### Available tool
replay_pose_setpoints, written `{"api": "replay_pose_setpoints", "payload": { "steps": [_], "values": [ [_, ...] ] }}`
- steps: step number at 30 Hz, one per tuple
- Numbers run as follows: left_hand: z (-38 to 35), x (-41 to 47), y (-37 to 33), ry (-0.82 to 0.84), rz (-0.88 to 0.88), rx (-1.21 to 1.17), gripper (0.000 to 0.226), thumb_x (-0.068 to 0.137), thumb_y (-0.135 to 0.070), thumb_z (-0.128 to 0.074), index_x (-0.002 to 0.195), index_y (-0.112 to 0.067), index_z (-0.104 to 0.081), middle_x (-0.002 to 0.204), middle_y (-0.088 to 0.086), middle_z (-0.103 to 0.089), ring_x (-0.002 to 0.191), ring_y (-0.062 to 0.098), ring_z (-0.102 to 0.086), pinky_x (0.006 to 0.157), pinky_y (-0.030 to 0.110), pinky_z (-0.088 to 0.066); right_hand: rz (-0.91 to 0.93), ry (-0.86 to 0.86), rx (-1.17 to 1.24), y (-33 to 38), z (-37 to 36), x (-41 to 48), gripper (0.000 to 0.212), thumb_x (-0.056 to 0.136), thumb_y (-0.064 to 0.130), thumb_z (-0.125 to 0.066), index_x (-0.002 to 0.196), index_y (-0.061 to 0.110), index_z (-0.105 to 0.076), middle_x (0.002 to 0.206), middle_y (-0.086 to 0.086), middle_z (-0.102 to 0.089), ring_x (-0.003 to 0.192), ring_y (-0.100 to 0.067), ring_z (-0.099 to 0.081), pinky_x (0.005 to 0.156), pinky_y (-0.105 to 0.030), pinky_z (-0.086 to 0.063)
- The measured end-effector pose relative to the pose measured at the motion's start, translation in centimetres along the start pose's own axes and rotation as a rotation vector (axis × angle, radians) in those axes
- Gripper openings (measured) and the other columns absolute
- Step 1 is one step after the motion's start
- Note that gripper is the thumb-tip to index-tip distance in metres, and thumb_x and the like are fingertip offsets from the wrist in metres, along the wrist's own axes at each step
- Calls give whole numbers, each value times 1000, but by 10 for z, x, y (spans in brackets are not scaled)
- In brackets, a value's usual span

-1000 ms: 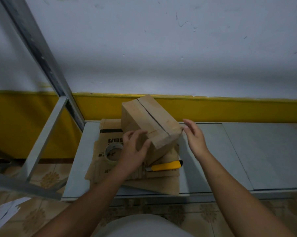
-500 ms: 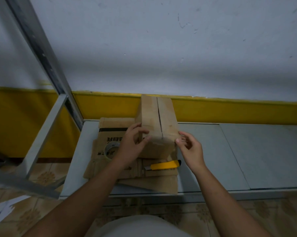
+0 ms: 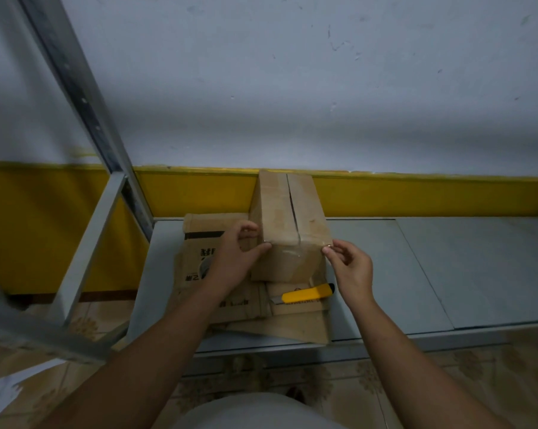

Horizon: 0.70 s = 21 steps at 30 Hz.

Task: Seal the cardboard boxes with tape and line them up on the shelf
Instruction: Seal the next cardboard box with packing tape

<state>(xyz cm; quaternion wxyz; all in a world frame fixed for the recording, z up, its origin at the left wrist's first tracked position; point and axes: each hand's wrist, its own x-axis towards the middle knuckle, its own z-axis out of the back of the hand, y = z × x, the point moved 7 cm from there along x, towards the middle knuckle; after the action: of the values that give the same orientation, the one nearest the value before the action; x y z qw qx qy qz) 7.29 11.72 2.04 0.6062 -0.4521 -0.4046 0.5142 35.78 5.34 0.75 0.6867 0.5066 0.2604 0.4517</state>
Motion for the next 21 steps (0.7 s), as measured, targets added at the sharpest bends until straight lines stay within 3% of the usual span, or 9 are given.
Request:
{"api": "replay_pose_setpoints", "payload": {
  "steps": [4, 8, 14, 21],
  "values": [
    [5, -8, -5, -87, 0, 70, 11, 88, -31, -84, 94, -27, -76, 100, -20, -71, 99, -14, -59, 82, 12, -43, -29, -112, 27, -3, -2, -4, 16, 87, 18, -82, 102, 16, -80, 90, 5, -78, 89, -13, -74, 83, -43, -64],
    [8, -7, 0, -99, -38, -14, 7, 87, -24, -86, 84, -24, -80, 88, -14, -75, 91, -2, -66, 82, 22, -52, -56, -128, 45, -9, -4, -7, 19, 88, 14, -81, 107, 14, -80, 94, 4, -79, 91, -13, -76, 86, -43, -64],
    [7, -1, 5, -53, -77, 45, 9, 89, -26, -83, 86, -23, -76, 93, -11, -72, 94, -1, -64, 88, 33, -56, -32, -162, 18, -10, -6, -16, 16, 91, 14, -77, 106, 16, -80, 93, 4, -78, 91, -14, -76, 85, -45, -64],
    [7, -6, 5, -26, -67, 100, 13, 93, -34, -80, 90, -27, -70, 105, -14, -68, 104, -12, -55, 80, 8, -40, -45, -153, 36, -16, -9, -19, 17, 94, 18, -74, 110, 18, -79, 100, 4, -77, 98, -16, -74, 86, -46, -63]
  ]
}}
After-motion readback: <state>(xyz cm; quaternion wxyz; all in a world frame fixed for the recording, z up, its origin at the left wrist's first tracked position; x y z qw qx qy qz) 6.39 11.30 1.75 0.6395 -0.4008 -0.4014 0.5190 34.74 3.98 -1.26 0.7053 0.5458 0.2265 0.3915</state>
